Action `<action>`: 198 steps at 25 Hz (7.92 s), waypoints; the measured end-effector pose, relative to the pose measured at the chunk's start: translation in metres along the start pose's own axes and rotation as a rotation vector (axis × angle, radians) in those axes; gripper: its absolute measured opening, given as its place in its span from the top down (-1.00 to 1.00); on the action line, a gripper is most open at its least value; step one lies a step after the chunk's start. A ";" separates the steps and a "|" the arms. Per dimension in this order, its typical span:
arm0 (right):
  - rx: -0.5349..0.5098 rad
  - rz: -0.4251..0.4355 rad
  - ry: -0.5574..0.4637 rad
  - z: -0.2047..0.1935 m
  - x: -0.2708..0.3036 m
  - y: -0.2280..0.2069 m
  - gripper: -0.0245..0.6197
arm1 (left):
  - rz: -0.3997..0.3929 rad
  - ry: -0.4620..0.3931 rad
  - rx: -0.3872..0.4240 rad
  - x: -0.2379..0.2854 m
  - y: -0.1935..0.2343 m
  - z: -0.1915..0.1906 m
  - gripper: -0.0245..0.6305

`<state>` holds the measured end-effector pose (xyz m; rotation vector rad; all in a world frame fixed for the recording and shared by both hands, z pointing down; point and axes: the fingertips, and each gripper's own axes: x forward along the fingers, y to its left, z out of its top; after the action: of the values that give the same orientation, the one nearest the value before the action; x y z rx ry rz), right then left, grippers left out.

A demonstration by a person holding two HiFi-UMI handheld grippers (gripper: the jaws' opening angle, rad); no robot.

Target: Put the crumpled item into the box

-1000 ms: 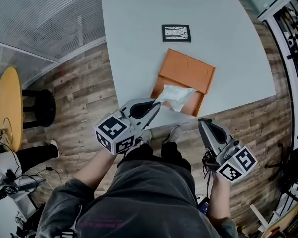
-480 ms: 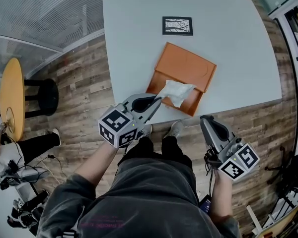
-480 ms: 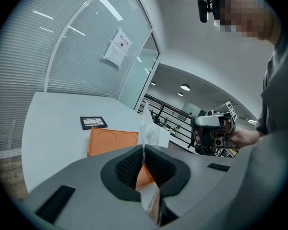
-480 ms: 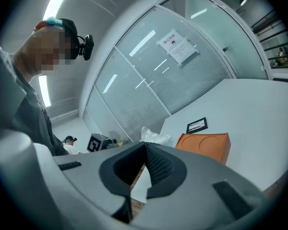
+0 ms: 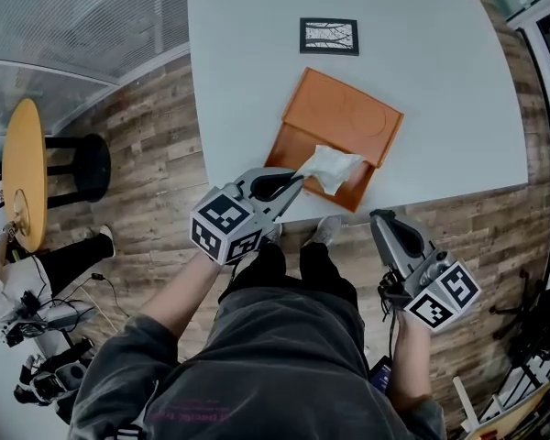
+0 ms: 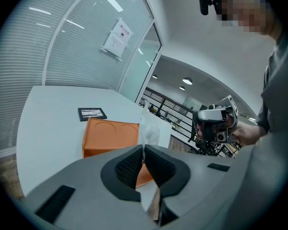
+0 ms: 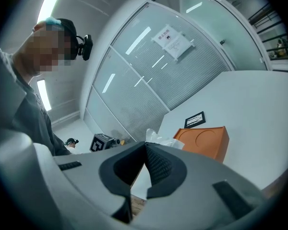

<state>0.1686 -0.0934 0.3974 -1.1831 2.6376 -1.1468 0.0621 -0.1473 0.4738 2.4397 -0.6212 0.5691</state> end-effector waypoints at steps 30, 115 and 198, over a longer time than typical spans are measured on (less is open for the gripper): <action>0.105 -0.015 0.053 -0.029 0.000 -0.041 0.92 | 0.046 0.292 -0.005 0.056 0.031 -0.067 0.83; 0.052 0.010 0.095 -0.044 0.028 0.004 0.91 | 0.199 0.255 0.032 -0.007 0.041 -0.038 0.60; -0.274 0.057 -0.070 0.014 0.041 0.134 0.92 | -0.018 -0.245 0.253 -0.157 -0.048 0.067 0.89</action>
<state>0.0588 -0.0705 0.3125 -1.1510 2.8200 -0.7385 -0.0207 -0.1048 0.3231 2.7777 -0.6577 0.3617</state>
